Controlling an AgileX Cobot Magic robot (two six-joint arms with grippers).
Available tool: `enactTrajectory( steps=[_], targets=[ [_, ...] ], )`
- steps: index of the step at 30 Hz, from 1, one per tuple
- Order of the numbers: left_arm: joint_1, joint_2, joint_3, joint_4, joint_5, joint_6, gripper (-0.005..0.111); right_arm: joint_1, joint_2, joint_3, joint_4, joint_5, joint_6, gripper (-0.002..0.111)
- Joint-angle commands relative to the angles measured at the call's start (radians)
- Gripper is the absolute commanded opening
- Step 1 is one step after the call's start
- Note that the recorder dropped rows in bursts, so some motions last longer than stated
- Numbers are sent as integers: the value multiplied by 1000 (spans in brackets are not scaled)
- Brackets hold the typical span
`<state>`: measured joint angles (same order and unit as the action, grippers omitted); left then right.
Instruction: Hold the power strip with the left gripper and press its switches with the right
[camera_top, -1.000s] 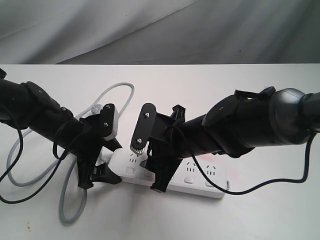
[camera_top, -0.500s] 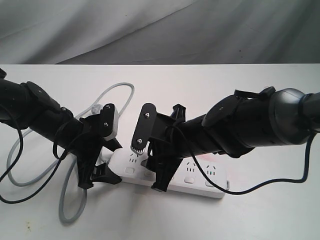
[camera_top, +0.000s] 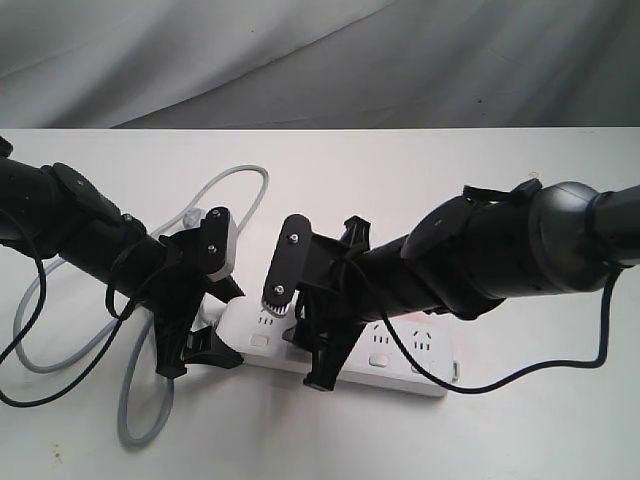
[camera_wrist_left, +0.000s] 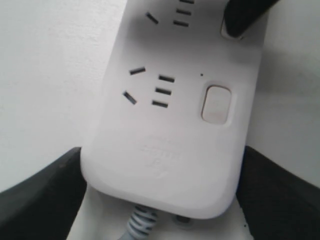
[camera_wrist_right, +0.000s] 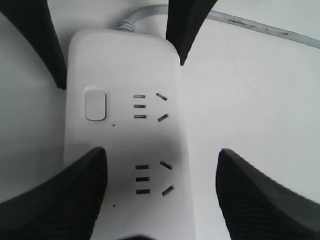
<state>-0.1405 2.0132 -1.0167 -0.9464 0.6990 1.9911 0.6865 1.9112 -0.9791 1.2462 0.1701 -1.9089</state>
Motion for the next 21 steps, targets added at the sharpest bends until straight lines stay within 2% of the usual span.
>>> enactTrajectory(
  steps=[1,21],
  targets=[
    [-4,1,-1,13,12,0,66,-9,0,5,-8,21,10,59],
    [-4,1,-1,13,12,0,66,-13,38,5,-5,21,10,59]
  ],
)
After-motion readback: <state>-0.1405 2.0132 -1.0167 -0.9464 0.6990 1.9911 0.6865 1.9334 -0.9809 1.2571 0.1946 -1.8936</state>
